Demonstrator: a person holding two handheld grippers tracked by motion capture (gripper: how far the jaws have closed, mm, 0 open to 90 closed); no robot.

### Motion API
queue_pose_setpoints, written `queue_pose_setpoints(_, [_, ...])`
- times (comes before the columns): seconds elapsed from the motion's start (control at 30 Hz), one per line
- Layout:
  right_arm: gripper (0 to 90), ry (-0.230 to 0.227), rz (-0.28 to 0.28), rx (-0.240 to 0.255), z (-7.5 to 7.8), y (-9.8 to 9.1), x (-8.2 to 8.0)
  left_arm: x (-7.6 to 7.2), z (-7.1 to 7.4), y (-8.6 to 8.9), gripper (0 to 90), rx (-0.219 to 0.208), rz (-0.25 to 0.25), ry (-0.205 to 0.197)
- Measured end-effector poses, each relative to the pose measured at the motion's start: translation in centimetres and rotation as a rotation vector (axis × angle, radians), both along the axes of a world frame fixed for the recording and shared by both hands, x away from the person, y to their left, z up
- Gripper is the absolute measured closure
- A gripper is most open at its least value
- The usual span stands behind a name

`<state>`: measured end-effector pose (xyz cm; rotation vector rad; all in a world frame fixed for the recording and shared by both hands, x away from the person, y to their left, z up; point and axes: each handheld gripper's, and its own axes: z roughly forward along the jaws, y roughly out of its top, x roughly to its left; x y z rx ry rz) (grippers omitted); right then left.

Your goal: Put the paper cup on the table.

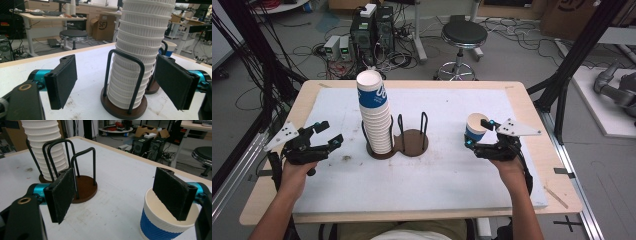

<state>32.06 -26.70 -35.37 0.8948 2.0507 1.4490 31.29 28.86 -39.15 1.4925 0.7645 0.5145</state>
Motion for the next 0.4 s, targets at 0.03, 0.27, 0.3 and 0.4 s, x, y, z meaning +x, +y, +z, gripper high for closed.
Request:
queue_pose_setpoints(0.03, [19.1, 0.003, -0.001, 0.002, -0.03, -0.01, -0.02, 0.0, -0.02, 0.01, 18.8, 0.0, 0.002, 0.002])
queue_pose_setpoints(0.27, [19.1, 0.005, -0.002, 0.001, -0.14, -0.13, 0.07, 0.17, -0.25, 0.14, 18.8, 0.008, 0.008, 0.009])
queue_pose_setpoints(0.3, [19.1, 0.006, -0.003, 0.002, -0.14, -0.19, 0.11, 0.24, -0.27, 0.16, 18.8, 0.007, 0.008, 0.008])
queue_pose_setpoints(0.4, [19.1, 0.007, -0.004, -0.003, -0.2, -0.27, 0.23, 0.53, -0.38, 0.07, 18.8, 0.007, 0.007, 0.014])
